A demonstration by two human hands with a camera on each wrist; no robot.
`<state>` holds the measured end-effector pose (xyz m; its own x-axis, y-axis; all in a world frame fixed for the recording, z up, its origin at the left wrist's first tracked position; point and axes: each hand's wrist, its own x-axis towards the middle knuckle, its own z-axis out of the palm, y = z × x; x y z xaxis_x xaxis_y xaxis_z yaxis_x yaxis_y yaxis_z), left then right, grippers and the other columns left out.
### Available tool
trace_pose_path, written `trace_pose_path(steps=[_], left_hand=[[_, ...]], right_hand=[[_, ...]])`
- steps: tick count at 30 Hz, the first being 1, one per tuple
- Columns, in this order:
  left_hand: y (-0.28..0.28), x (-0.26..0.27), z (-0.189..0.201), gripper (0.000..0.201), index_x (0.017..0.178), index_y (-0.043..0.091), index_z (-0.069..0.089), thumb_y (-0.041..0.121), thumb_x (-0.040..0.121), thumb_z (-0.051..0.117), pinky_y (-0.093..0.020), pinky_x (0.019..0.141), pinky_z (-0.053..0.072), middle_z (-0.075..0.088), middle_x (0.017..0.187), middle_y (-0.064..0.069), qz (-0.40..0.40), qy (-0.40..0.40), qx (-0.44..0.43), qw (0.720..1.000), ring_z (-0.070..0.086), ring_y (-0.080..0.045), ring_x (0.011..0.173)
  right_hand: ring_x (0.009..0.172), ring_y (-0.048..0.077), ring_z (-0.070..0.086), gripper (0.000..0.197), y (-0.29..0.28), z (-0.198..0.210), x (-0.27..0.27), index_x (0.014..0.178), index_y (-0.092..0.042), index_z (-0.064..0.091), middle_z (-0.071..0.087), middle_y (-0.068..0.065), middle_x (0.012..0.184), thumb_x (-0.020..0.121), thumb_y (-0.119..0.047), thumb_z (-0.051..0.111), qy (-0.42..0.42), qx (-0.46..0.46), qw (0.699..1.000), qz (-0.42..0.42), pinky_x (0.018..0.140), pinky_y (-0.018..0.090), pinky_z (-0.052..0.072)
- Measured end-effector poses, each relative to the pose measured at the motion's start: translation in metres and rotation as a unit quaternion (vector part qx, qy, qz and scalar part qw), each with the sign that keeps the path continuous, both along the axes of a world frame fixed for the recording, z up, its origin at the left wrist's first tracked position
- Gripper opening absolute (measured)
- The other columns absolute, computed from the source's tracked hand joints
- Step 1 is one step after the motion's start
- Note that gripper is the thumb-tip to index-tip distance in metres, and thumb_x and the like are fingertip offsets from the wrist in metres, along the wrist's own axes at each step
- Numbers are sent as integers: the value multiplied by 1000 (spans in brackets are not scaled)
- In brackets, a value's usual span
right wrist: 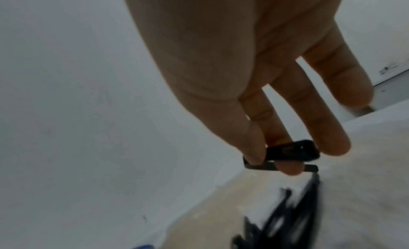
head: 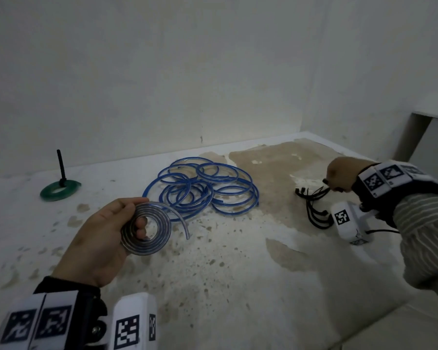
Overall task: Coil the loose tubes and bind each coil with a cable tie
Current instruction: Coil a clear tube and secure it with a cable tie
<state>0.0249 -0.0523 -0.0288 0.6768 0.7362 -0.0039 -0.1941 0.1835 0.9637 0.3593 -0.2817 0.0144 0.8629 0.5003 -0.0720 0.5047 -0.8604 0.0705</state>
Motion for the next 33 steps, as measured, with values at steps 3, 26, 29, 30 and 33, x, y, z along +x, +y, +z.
trace_pose_path(steps=[3,26,29,30,33], left_hand=[[0,1,-1,28,90,8,60,9,98,33,-16,44,43,51,52,-3,12,15,24,1000,46,-9,42],[3,-7,10,23,88,7,60,11,97,39,-18,45,35,48,53,-1,144,-39,81,986,40,-9,48],[6,-8,8,21,82,7,52,18,97,42,-23,49,35,50,46,3,170,-30,39,984,41,-12,49],[7,-8,8,25,76,6,51,18,97,42,-24,50,34,49,44,2,170,-26,25,985,41,-13,49],[11,-11,9,31,67,5,53,14,96,44,-22,48,33,49,44,-1,163,-26,-29,986,41,-13,46]], right_hand=[[72,20,50,13,3,29,-21,86,-8,58,59,6,84,92,-17,50,-11,99,993,70,71,27,36],[75,4,43,13,130,26,-215,96,-16,65,47,-3,98,92,-17,53,70,215,844,486,66,12,34],[83,10,44,13,139,20,-222,97,-13,64,39,-4,101,91,-16,53,66,251,843,471,72,15,31],[84,11,46,12,140,19,-224,96,-12,64,36,-5,102,91,-15,53,56,262,842,469,72,14,31],[83,14,52,11,146,15,-230,93,-11,65,32,-5,108,90,-14,55,42,284,836,468,70,13,32]])
